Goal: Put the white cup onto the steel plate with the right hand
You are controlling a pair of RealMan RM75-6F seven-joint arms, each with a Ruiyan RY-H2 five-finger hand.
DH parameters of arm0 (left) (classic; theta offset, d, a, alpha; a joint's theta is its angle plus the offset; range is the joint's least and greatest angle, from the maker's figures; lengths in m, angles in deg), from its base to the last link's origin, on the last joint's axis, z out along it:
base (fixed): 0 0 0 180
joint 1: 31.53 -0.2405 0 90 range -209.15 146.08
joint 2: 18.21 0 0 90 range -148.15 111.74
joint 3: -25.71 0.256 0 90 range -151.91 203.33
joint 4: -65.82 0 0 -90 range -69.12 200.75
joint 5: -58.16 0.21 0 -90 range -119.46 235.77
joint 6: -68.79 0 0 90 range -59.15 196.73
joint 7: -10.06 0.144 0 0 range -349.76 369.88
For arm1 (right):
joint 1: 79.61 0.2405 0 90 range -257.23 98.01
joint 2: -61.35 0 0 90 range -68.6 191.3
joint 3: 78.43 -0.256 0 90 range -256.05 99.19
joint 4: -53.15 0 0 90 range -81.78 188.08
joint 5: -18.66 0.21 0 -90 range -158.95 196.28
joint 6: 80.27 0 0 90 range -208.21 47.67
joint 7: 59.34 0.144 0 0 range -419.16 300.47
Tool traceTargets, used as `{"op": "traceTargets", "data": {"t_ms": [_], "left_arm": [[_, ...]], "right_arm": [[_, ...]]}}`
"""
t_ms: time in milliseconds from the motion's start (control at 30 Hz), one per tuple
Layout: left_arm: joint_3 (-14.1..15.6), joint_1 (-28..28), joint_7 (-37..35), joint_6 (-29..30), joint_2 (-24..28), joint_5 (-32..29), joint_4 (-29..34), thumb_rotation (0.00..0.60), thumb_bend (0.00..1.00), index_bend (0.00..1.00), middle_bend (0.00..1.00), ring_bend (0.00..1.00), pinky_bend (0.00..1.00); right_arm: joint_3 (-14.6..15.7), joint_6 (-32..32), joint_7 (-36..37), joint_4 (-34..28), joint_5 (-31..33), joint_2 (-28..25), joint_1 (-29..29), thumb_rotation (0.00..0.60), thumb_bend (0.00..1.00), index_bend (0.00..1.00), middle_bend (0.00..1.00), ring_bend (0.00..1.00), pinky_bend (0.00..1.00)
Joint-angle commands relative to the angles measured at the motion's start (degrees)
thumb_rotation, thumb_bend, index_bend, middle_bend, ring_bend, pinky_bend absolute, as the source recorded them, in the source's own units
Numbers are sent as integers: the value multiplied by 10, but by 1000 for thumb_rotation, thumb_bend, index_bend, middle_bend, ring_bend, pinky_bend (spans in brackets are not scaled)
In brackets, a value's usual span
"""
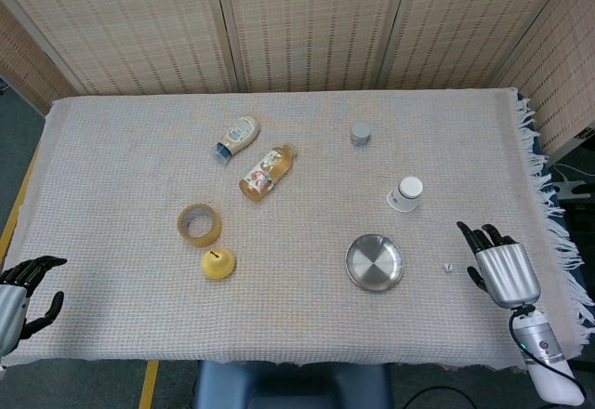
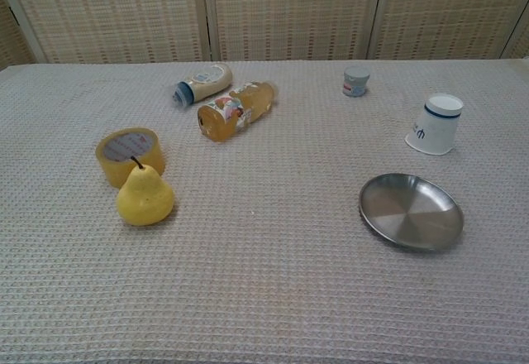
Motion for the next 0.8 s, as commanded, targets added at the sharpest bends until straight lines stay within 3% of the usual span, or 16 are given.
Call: {"op": "traceTargets", "data": {"t_ms": [33, 233, 433, 733, 800], "left_arm": [[1, -1, -5, -2, 3, -1, 1, 600, 430, 268, 277, 278, 401], [0, -6, -12, -7, 11, -17, 8, 600, 430, 268, 279, 278, 402], [3, -9, -8, -9, 17, -16, 18, 600, 430, 272, 282, 278, 404], [7, -10, -11, 2, 19, 6, 20, 600, 431, 288, 286, 278, 404], [8, -9, -12, -1, 19, 8, 19, 600, 431, 288, 287, 278, 404]], "right_arm": [[3, -15, -1, -17, -7, -14, 12, 600, 136, 281, 549, 443, 788], [17, -45, 9, -39, -20, -36, 24, 600, 136, 350, 677, 566, 887], [18, -71, 1, -35, -1, -37, 30, 600, 142, 345, 757, 634, 963], [25, -126, 39, -52, 52, -47, 31, 600, 232, 255, 782, 664, 991], [26, -142, 61, -57, 59, -52, 35, 600, 264, 272, 786, 669, 996]]}}
